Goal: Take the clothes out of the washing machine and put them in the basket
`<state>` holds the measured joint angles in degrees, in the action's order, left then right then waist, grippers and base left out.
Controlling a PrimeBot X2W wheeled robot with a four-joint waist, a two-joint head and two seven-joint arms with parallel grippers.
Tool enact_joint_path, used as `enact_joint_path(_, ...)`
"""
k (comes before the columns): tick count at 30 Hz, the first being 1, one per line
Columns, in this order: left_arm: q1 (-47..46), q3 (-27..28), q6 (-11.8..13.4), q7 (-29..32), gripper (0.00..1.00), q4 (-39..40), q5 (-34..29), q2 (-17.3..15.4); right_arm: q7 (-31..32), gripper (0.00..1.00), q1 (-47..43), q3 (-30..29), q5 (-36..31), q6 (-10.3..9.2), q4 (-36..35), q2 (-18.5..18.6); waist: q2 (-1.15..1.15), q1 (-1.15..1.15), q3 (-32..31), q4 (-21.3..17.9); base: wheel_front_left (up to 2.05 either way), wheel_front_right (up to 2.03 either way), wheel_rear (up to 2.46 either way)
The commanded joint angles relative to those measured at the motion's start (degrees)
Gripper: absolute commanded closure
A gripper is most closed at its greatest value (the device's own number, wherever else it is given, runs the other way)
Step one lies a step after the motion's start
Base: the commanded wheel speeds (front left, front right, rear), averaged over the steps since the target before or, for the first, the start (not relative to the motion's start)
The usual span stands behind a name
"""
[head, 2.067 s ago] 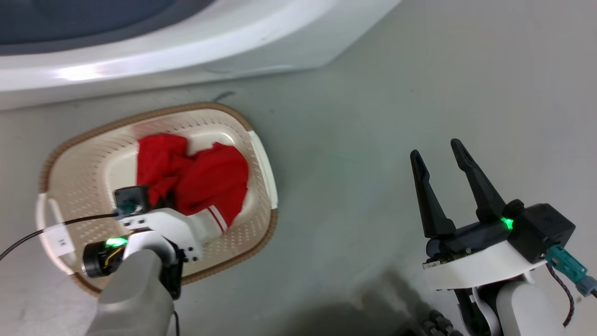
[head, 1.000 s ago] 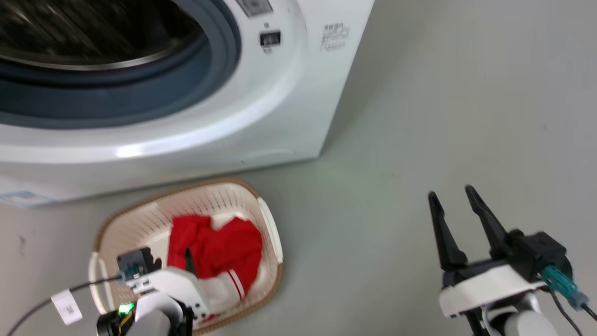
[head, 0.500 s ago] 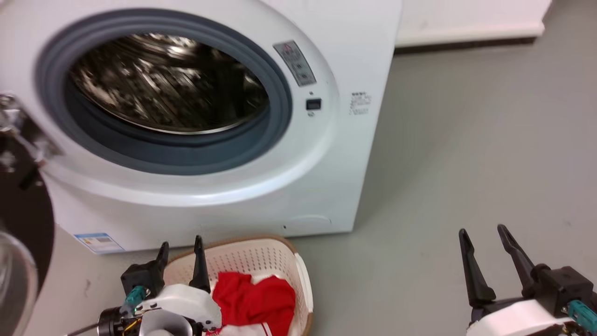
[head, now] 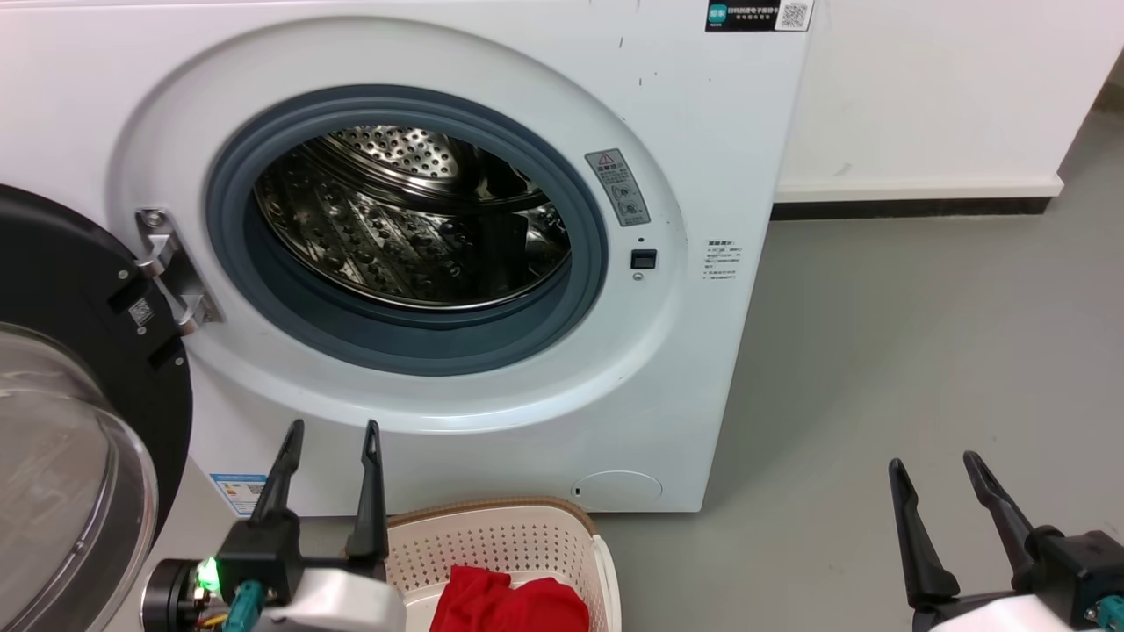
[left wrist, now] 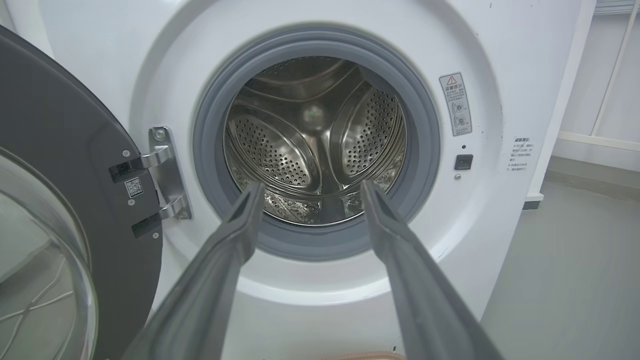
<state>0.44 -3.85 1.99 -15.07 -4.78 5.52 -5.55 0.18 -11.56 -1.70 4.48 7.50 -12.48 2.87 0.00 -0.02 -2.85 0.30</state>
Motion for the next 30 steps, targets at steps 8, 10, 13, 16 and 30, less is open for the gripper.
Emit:
enact_joint_path(8, 6.5, -1.6, 1.1, 1.2, 0.00, 4.9, -1.0, -0.3, 0.2, 0.00, -2.0, 0.0, 0.0, -0.02, -1.0, 0.0, 0.00, 0.02, -0.8, 1.3, 0.00, 0.00, 0.00)
enact_joint_path(10, 7.2, -1.7, 1.2, 1.6, 0.00, 5.4, -0.6, -0.1, 0.1, 0.00, -2.4, 0.0, 0.1, -0.02, -1.2, 0.0, 0.00, 0.02, -0.7, 1.5, 0.00, 0.00, 0.00)
enact_joint_path(13, 7.6, -1.8, 1.4, 1.8, 0.00, 5.6, -0.3, -0.1, 0.1, 0.00, -2.5, 0.0, 0.2, -0.02, -1.3, 0.0, 0.00, 0.02, -0.5, 1.6, 0.00, 0.00, 0.00)
enact_joint_path(16, 7.6, -1.8, 1.5, 2.0, 0.00, 5.8, 0.2, 0.0, 0.3, 0.00, -2.5, 0.2, 0.2, -0.02, -1.4, 0.0, 0.00, 0.02, -0.3, 1.6, 0.00, 0.00, 0.00)
enact_joint_path(30, 7.2, -1.5, 2.0, 2.4, 0.00, 4.8, 1.5, -0.5, 0.2, 0.00, -2.6, 0.7, 0.7, -0.02, -1.0, 0.0, 0.00, 0.02, 0.1, 0.9, 0.00, 0.00, 0.00)
